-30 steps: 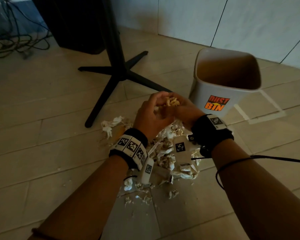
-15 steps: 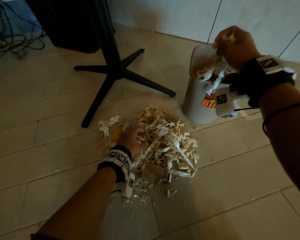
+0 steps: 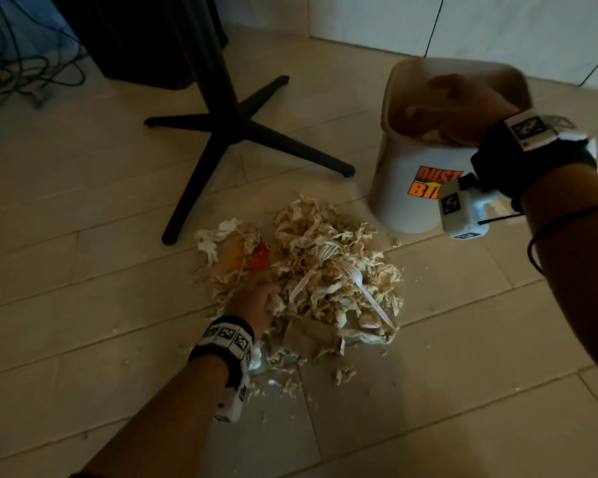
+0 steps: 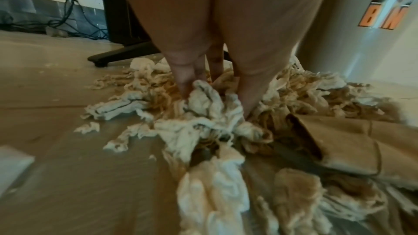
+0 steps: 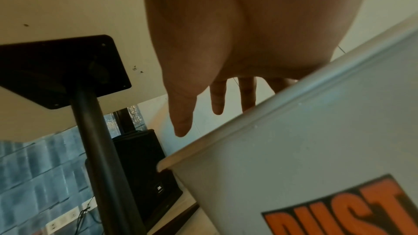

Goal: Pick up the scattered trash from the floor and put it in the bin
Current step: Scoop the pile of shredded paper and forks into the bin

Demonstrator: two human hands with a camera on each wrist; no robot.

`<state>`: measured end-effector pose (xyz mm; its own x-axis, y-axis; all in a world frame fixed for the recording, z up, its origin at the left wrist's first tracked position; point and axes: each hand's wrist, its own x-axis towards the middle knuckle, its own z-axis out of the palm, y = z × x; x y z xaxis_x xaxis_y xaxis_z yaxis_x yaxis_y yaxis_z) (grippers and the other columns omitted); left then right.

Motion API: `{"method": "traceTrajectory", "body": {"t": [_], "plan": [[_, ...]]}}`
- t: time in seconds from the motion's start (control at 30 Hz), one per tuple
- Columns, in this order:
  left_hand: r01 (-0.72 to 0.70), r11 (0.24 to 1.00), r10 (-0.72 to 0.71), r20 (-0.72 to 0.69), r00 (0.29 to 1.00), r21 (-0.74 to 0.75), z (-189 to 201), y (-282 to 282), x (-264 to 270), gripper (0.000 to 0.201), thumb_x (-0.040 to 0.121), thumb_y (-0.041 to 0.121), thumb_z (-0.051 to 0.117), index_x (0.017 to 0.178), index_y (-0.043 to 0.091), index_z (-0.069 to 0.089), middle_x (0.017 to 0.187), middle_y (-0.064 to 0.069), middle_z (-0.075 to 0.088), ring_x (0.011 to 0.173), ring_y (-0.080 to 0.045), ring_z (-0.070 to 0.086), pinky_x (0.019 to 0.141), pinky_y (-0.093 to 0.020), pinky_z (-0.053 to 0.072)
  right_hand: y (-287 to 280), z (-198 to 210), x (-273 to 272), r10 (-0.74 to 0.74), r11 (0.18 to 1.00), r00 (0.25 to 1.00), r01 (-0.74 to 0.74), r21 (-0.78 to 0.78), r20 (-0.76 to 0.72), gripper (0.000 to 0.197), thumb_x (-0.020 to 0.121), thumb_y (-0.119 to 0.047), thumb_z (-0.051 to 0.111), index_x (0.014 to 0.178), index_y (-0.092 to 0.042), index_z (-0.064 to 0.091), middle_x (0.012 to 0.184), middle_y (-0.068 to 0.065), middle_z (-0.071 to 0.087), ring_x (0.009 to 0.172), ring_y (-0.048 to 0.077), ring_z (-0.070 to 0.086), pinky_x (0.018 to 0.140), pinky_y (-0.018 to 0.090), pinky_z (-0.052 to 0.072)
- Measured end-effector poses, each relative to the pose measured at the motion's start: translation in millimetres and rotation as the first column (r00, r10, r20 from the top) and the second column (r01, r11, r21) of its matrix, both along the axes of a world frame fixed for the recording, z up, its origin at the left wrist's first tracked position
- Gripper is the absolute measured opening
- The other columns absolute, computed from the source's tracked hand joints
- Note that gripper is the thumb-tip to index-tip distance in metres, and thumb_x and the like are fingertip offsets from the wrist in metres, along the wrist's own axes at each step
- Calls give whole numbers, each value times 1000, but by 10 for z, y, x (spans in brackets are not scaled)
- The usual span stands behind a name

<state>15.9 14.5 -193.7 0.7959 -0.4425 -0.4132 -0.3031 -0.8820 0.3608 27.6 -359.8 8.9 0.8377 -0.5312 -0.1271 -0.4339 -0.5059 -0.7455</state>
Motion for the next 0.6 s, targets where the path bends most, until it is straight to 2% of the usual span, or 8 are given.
{"method": "traceTrajectory", "body": {"t": [0.07, 0.17, 0.27, 0.33, 0.4, 0.47, 0.53, 0.6], "plan": [[-35, 999, 35, 14, 999, -15, 32, 22, -1, 33, 85, 4, 62, 113, 21, 62, 138, -1, 44, 116, -24, 53, 91, -35, 51, 38, 17, 3, 5, 997, 1000, -5, -72, 1, 70, 83, -49, 68, 144, -29, 38, 143, 9, 46, 125, 29, 51, 107, 43, 43], [-91, 993, 94, 39, 995, -70, 136, 40, 64, 23, 83, 4, 64, 99, 20, 67, 118, -3, 61, 103, -25, 61, 84, -38, 53, 121, 85, 22, 34, 987, 997, -23, -156, 68, 65, 85, -47, 64, 142, -28, 39, 143, 12, 42, 122, 34, 53, 101, 47, 47], [-201, 960, 213, 44, 976, -197, 318, 28, 150, 26, 81, 5, 67, 105, 17, 68, 117, -5, 63, 101, -25, 62, 81, -34, 54, 259, 174, 25, 31, 960, 981, 25, -280, 194, 57, 90, -47, 58, 140, -26, 42, 141, 10, 44, 126, 27, 47, 96, 28, 38], [-269, 920, 286, 21, 958, -286, 486, -15, 221, 29, 82, 7, 68, 109, 15, 67, 118, -8, 62, 102, -26, 62, 83, -37, 55, 438, 267, 10, 68, 942, 944, 45, -332, 322, 49, 93, -43, 55, 137, -23, 48, 135, 8, 50, 123, 18, 48, 92, 19, 31], [-308, 869, 330, -10, 944, -386, 670, -77, 283, 27, 81, 7, 69, 107, 15, 66, 116, -9, 63, 98, -26, 63, 81, -42, 57, 663, 336, 13, 125, 942, 903, 21, -334, 411, 42, 93, -41, 53, 131, -22, 53, 128, 3, 55, 115, 9, 50, 92, 17, 32], [-313, 812, 354, -11, 935, -493, 849, -155, 315, 24, 79, 6, 70, 98, 21, 67, 105, -7, 66, 87, -26, 66, 72, -44, 60, 883, 352, 47, 194, 950, 877, -57, -306, 439, 38, 93, -44, 52, 126, -25, 55, 122, -2, 58, 109, 4, 51, 93, 18, 37], [-283, 765, 353, 10, 936, -579, 1019, -238, 336, 23, 77, 5, 70, 90, 23, 67, 91, -6, 68, 74, -22, 66, 56, -35, 60, 1092, 322, 76, 247, 961, 870, -162, -225, 428, 37, 92, -51, 52, 122, -29, 56, 117, -6, 60, 107, 4, 55, 94, 24, 46], [-258, 722, 343, 9, 939, -643, 1198, -341, 342, 23, 77, 3, 70, 86, 24, 66, 82, -1, 66, 65, -12, 63, 45, -17, 51, 1272, 265, 58, 249, 967, 889, -247, -56, 385, 42, 89, -57, 54, 122, -32, 57, 117, -9, 60, 109, 5, 57, 97, 31, 48]]}}
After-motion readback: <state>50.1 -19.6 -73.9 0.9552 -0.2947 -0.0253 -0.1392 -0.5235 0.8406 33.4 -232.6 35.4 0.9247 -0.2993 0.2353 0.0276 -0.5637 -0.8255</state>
